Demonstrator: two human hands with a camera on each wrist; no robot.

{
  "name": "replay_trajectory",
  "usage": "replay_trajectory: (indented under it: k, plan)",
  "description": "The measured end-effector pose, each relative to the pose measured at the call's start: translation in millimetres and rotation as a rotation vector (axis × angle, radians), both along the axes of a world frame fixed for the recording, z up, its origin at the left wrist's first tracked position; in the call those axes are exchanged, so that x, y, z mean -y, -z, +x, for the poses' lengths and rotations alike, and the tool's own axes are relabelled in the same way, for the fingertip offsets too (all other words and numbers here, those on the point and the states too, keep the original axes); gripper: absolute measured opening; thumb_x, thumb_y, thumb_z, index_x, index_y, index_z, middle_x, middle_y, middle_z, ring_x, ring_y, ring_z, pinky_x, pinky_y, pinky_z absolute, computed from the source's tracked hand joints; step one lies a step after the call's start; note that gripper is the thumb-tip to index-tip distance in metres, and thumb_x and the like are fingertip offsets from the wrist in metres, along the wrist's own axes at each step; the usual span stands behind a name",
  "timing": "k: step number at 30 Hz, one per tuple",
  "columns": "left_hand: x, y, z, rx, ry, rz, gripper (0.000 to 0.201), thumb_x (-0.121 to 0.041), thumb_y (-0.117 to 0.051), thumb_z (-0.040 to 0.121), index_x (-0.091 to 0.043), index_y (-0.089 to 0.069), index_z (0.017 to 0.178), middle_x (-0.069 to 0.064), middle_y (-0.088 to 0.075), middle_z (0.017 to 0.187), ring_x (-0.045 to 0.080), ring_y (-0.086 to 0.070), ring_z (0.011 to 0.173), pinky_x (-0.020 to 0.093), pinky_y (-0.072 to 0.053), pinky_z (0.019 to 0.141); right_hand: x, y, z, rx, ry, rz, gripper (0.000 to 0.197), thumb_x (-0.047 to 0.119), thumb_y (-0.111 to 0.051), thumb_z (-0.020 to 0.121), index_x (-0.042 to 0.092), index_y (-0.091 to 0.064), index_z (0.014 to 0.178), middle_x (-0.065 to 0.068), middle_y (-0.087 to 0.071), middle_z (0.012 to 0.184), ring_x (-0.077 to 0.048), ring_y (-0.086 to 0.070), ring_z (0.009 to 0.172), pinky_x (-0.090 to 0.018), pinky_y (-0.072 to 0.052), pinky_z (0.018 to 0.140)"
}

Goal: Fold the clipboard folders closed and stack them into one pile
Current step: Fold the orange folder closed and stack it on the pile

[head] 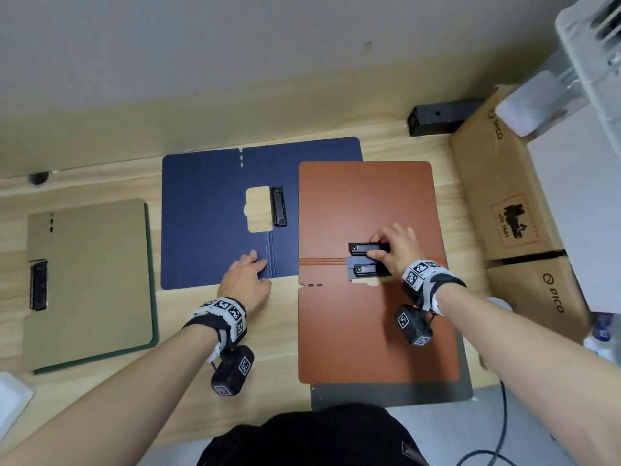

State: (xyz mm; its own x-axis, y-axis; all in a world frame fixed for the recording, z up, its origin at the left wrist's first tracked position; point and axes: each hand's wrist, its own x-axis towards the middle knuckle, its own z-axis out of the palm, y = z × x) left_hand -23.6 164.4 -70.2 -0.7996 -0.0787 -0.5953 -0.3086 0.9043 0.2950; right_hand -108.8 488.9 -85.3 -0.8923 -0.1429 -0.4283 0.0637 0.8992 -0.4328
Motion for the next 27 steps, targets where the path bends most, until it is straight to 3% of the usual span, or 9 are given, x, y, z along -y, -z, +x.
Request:
replay_trajectory:
  k: [10,12,15,19,21,23,24,27]
  plan:
    - [-6.0,-11.1,-4.3,0.064,0.015,-0.001,0.057,-0.025,-0.052,0.091,-0.015,-0.042,0.146,0.007,-0.023,0.159,0.027,-0.027,0.145,0.038,-0.031,0.114,3.7,-6.3,-12.2,0.092,0.019,-0.051,0.016,0.032,-0.074,0.08,0.025,-0.063,0.088,0.004,-0.048,0.094,-0.021,-0.04,0.1,-0.036,-0.037,0.09]
    - [-16.1,-13.5,-4.7,0.017,-0.008,0.051,0.049,-0.023,-0.053,0.09,-0.014,-0.051,0.138,0.007,-0.038,0.147,0.026,-0.037,0.137,0.037,-0.036,0.109,5.0,-7.7,-10.0,0.084,0.027,-0.043,0.015,0.032,-0.074,0.081,0.021,-0.065,0.087,0.002,-0.048,0.094,-0.021,-0.04,0.1,-0.035,-0.035,0.089]
    - [-36.9,-13.5,4.2,-0.059,-0.033,0.167,0.031,-0.018,-0.051,0.089,-0.016,-0.062,0.118,-0.001,-0.057,0.114,0.021,-0.055,0.114,0.033,-0.043,0.097,6.5,-9.1,-4.8,0.061,0.07,-0.017,0.014,0.033,-0.071,0.083,0.024,-0.064,0.076,0.001,-0.05,0.092,-0.019,-0.038,0.096,-0.038,-0.034,0.098]
    - [-57.3,-1.6,25.3,0.08,-0.196,0.344,0.033,-0.026,-0.053,0.093,-0.014,-0.056,0.123,-0.009,-0.062,0.089,0.017,-0.061,0.095,0.03,-0.047,0.09,11.5,-12.0,-0.3,0.014,0.123,-0.016,0.015,0.033,-0.069,0.085,0.024,-0.065,0.075,0.0,-0.052,0.093,-0.018,-0.039,0.096,-0.04,-0.035,0.099]
    - [-57.0,6.7,31.0,0.131,-0.307,0.414,0.039,-0.03,-0.057,0.094,-0.011,-0.055,0.128,-0.001,-0.066,0.094,0.021,-0.063,0.099,0.029,-0.047,0.089,13.7,-15.5,0.2,-0.002,0.125,-0.024,0.015,0.034,-0.068,0.086,0.023,-0.065,0.076,0.0,-0.052,0.093,-0.02,-0.04,0.098,-0.039,-0.037,0.095]
    - [-53.8,10.9,32.7,0.18,-0.387,0.5,0.047,-0.031,-0.061,0.092,-0.011,-0.052,0.134,0.012,-0.064,0.122,0.024,-0.059,0.118,0.029,-0.044,0.095,15.1,-20.5,-0.2,-0.022,0.117,-0.027,0.015,0.036,-0.067,0.086,0.023,-0.066,0.077,0.001,-0.051,0.092,-0.02,-0.04,0.097,-0.038,-0.036,0.093]
    - [-51.4,12.9,32.4,0.193,-0.427,0.564,0.05,-0.029,-0.063,0.091,-0.011,-0.051,0.136,0.01,-0.06,0.133,0.021,-0.055,0.125,0.031,-0.043,0.101,15.4,-23.3,-0.9,-0.031,0.116,-0.027,0.015,0.037,-0.066,0.087,0.024,-0.066,0.078,0.001,-0.051,0.092,-0.019,-0.04,0.096,-0.037,-0.036,0.092]
    - [-41.3,6.7,30.9,0.197,-0.539,0.687,0.036,-0.02,-0.067,0.09,-0.012,-0.059,0.124,0.005,-0.065,0.128,0.019,-0.063,0.113,0.04,-0.048,0.104,17.5,-32.6,-5.6,-0.054,0.145,-0.016,0.016,0.038,-0.064,0.088,0.03,-0.063,0.075,0.002,-0.051,0.091,-0.02,-0.04,0.096,-0.034,-0.036,0.085]
